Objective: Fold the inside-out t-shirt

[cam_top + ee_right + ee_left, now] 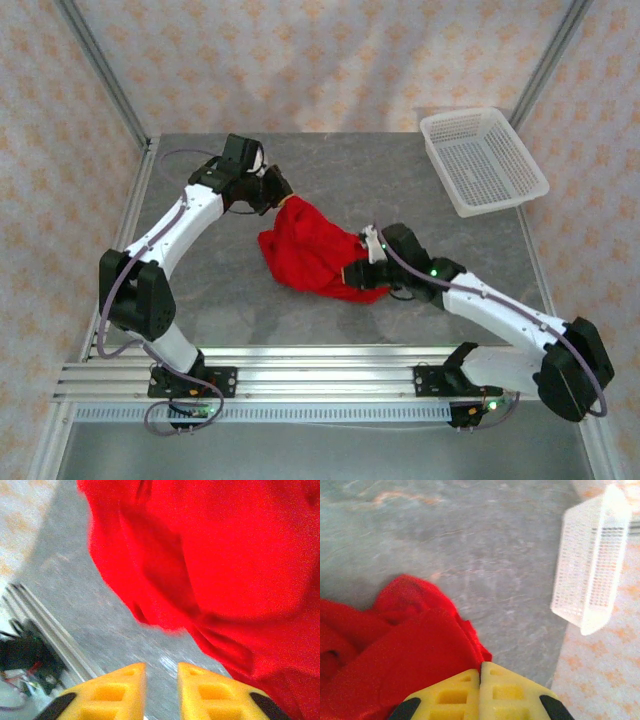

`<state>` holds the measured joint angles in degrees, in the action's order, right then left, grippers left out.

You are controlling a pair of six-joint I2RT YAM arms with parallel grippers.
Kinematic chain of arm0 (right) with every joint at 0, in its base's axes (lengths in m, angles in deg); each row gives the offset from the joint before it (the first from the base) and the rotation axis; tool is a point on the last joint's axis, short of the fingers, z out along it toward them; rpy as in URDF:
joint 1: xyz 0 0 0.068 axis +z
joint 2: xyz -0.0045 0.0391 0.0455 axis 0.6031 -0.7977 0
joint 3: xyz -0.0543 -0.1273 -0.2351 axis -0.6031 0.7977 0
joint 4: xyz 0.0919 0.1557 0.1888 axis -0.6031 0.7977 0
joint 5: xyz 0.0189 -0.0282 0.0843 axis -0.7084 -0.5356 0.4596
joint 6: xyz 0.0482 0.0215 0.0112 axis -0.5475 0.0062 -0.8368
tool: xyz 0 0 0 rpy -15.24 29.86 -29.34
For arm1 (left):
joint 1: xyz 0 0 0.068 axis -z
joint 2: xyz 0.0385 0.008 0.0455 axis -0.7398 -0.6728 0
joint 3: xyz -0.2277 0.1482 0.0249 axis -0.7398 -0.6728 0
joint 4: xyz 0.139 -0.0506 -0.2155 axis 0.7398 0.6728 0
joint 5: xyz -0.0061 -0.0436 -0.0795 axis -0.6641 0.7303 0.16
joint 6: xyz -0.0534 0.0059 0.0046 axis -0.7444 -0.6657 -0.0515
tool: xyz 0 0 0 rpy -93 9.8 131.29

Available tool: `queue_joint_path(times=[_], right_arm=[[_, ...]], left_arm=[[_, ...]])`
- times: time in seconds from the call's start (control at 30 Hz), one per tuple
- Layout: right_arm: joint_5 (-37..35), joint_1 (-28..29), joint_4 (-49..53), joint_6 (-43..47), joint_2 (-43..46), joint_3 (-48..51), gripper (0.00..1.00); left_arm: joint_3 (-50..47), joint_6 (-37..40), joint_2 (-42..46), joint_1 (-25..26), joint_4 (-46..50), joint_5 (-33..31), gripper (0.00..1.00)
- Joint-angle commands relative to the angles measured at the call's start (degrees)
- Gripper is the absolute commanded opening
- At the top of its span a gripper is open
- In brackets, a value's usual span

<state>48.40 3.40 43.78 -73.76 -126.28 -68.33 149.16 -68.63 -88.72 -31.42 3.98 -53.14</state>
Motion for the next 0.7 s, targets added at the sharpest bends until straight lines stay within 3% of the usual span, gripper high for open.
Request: queue_joint_path(times=[0.0,0.1,0.27,0.47,0.67], right_arm=[[-10.72,0.12,0.54,3.43,4.35,-2.09,0.35],[-17.61,0.12,4.50,5.26,6.53,-6.75,0.39],[-17.69,0.12,3.32,5.20,0.06,-13.61,0.40],[-11.40,0.12,-1.97,-3.83,-15.79,-20.89,0.40],[-8.09,0.10,-10.01,-9.68,-21.99,-19.03,0.40]], left_arm=[[1.68,6.37,0.03,3.26,-2.72,3.91,0.00],[-0.01,9.14,0.91,6.74,-0.96,2.38,0.00],[-6.05,3.87,3.32,8.04,-7.71,3.07,0.00],[-3.88,5.02,3.66,8.14,-4.96,2.17,0.00],[-3.67,3.78,4.37,8.14,-6.00,0.77,0.00]])
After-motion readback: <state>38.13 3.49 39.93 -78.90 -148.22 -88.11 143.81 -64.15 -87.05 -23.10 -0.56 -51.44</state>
